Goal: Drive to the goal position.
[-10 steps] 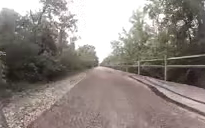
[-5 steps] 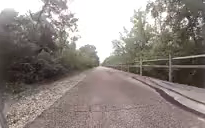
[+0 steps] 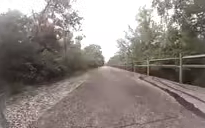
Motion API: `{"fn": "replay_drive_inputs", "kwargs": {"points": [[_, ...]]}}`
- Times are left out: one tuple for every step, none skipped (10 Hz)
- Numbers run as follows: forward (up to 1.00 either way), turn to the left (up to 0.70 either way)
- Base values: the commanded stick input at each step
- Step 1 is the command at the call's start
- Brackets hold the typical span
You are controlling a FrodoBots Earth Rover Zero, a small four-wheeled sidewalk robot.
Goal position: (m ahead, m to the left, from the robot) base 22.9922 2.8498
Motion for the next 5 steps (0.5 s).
{"fn": "replay_drive_inputs", "kwargs": {"points": [[0.70,0.00],[0.70,0.00],[0.70,0.00],[0.70,0.00],[0.70,0.00]]}}
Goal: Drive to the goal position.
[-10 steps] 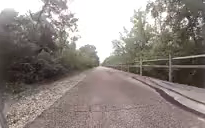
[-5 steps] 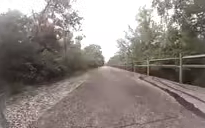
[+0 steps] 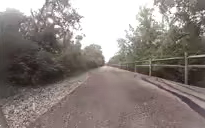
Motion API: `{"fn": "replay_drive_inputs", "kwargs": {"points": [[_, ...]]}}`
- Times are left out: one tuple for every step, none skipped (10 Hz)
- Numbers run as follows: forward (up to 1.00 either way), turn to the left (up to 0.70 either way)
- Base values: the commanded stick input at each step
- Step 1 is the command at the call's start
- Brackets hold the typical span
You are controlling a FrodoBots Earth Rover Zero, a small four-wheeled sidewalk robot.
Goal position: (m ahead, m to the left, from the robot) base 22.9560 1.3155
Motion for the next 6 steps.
{"fn": "replay_drive_inputs", "kwargs": {"points": [[0.70,0.00],[0.70,0.00],[0.70,0.00],[0.70,0.00],[0.70,0.00],[0.70,0.00]]}}
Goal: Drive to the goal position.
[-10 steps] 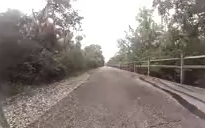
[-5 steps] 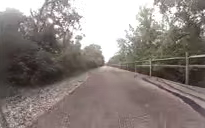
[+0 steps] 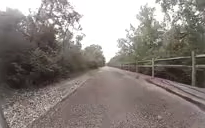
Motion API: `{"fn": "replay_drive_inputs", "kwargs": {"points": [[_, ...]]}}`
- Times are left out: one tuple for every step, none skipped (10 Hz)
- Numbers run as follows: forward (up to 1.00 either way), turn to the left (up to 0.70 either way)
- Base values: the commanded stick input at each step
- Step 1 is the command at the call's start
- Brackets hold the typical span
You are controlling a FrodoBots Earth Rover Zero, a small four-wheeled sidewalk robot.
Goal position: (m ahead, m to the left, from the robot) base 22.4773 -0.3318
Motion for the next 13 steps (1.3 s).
{"fn": "replay_drive_inputs", "kwargs": {"points": [[0.70,0.00],[0.70,0.00],[0.70,0.00],[0.70,0.00],[0.70,0.00],[0.70,0.00],[0.70,0.00],[0.70,0.00],[0.70,0.00],[0.70,0.00],[0.70,0.00],[0.70,0.00],[0.70,0.00]]}}
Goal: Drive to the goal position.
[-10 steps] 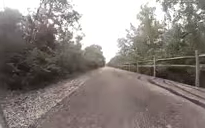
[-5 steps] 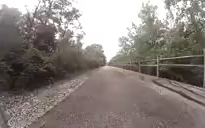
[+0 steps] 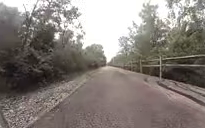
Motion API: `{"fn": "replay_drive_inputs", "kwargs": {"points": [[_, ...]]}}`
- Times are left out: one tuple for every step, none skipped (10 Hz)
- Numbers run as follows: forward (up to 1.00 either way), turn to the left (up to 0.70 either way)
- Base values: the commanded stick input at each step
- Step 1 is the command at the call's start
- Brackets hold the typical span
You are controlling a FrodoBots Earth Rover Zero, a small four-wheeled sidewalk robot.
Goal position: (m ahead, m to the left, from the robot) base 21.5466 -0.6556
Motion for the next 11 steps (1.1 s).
{"fn": "replay_drive_inputs", "kwargs": {"points": [[0.70,0.00],[0.70,0.00],[0.70,0.00],[0.70,0.00],[0.70,0.00],[0.70,0.00],[0.70,0.00],[0.70,0.00],[0.70,0.00],[0.70,0.00],[0.70,0.00]]}}
